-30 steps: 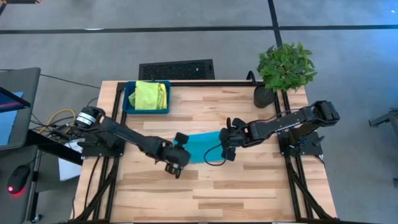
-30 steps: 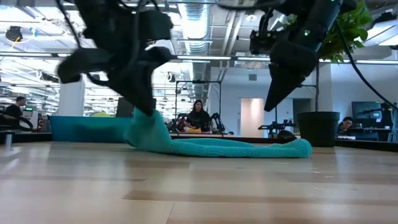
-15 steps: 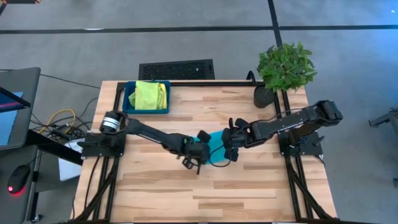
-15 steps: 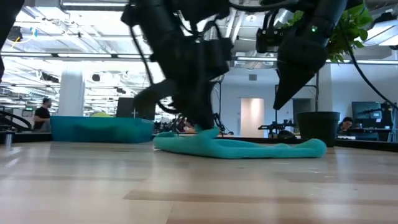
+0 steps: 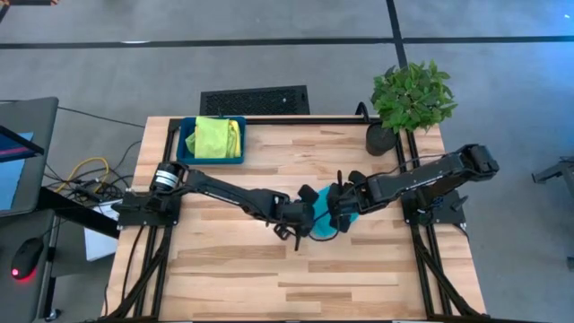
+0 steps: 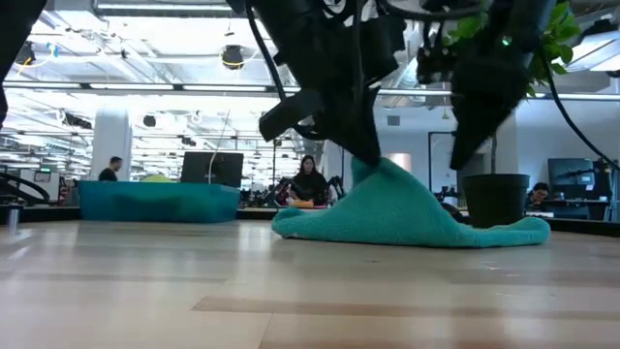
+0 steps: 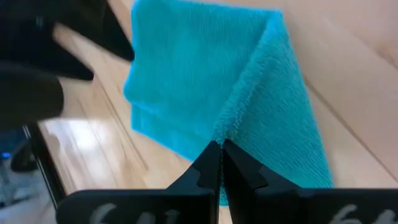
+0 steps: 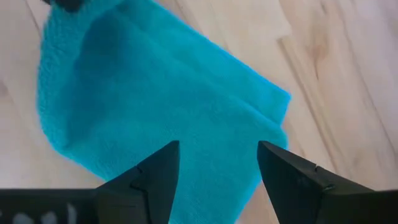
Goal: Fold microfiber towels
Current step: Fold the blue towel
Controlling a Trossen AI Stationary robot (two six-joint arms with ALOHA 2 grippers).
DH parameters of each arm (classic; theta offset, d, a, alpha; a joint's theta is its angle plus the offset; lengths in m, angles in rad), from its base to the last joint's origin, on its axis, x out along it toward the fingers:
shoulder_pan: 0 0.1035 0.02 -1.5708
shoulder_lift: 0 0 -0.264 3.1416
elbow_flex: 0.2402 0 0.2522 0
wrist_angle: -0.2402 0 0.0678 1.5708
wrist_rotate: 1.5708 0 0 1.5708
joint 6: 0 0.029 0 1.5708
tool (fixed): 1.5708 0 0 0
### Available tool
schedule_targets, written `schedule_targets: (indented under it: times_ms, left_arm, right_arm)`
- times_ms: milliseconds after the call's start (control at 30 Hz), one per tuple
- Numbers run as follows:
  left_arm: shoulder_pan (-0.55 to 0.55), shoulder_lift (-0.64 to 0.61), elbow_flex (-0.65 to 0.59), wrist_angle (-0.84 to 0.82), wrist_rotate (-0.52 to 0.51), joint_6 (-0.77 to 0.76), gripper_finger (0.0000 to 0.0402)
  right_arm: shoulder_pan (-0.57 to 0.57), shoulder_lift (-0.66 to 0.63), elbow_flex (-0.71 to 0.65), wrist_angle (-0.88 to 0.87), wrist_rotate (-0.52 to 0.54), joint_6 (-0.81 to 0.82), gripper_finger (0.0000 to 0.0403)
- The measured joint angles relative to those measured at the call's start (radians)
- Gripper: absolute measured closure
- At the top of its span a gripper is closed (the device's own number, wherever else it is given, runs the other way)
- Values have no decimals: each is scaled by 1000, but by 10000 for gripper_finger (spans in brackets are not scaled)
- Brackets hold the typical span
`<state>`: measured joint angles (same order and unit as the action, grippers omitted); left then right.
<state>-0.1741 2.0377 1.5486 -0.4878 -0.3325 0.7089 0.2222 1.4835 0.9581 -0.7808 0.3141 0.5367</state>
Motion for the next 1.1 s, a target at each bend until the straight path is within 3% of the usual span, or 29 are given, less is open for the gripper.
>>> schedule_targets:
  times_ms: [300, 667, 867, 1100]
  left_arm:
    - [-51, 0, 27, -338, -3, -258, 401]
    - [-181, -2, 15, -699, 115, -628, 401]
    - [-239, -3, -1, -767, 130, -786, 401]
    - [-254, -3, -1, -738, 39, -803, 401]
  right_arm:
    - [2, 37, -48, 88, -27, 59, 163]
    - [1, 64, -47, 243, -28, 45, 163]
    - [7, 181, -48, 347, -29, 10, 163]
    - [6, 299, -39, 445, -29, -48, 163]
